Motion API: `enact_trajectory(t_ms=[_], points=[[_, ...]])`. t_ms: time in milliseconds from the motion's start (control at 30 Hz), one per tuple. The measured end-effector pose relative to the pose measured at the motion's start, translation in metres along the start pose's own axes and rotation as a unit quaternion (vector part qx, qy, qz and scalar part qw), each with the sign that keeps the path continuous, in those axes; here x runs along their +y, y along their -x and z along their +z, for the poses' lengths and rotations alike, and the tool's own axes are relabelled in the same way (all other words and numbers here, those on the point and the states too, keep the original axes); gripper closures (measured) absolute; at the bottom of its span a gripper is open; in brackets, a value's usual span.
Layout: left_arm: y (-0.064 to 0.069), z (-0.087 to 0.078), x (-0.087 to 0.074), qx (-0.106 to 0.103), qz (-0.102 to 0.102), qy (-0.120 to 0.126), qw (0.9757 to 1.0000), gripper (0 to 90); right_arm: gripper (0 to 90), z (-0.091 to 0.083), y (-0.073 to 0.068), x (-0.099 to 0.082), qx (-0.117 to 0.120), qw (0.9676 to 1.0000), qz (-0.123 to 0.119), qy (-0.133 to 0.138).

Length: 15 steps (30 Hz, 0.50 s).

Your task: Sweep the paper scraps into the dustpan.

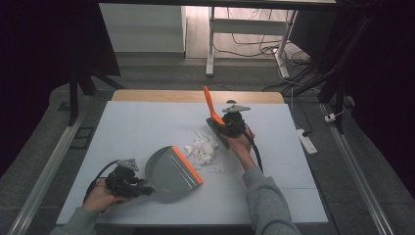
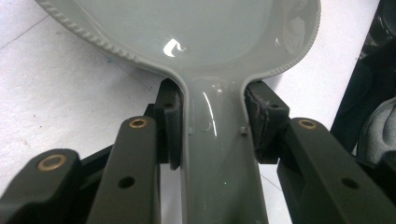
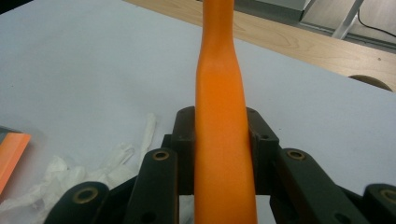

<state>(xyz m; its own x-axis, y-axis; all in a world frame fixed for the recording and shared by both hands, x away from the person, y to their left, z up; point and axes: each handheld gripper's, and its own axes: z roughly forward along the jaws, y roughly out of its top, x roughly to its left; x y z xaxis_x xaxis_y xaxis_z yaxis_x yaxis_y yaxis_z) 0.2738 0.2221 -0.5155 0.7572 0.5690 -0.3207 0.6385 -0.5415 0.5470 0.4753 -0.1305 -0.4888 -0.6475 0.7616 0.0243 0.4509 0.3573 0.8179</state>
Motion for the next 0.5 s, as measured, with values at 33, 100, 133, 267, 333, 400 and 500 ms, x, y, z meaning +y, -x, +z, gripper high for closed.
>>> enact_trajectory(t_ms=[33,100,133,267,333,400,500], points=[[0.000,0.000,0.000,-0.001,0.000,0.000,1.0000,61.1,69.5,0.001,-0.001,0.000,0.001,1.0000,-0.001,-0.001],[0.000,0.001,0.000,-0.001,0.001,0.000,1.0000,61.1,69.5,0.003,-0.002,0.000,-0.001,1.0000,-0.003,-0.004],[0.000,0.001,0.000,-0.001,0.001,0.000,1.0000,61.2,69.5,0.005,-0.004,0.001,0.000,1.0000,-0.004,-0.005],[-0.001,0.002,0.001,0.001,-0.003,-0.003,1.0000,61.1,69.6,0.011,-0.009,0.004,0.003,0.9998,-0.014,-0.014],[-0.002,0.002,0.001,0.000,-0.004,-0.003,1.0000,61.2,69.6,0.013,-0.010,0.004,0.004,0.9998,-0.014,-0.016],[-0.002,0.003,0.001,0.001,-0.004,-0.004,1.0000,61.1,69.6,0.016,-0.013,0.006,0.003,0.9996,-0.017,-0.022],[-0.003,0.005,0.003,-0.001,-0.007,-0.003,1.0000,61.1,69.6,0.022,-0.019,0.009,0.004,0.9990,-0.029,-0.034]])
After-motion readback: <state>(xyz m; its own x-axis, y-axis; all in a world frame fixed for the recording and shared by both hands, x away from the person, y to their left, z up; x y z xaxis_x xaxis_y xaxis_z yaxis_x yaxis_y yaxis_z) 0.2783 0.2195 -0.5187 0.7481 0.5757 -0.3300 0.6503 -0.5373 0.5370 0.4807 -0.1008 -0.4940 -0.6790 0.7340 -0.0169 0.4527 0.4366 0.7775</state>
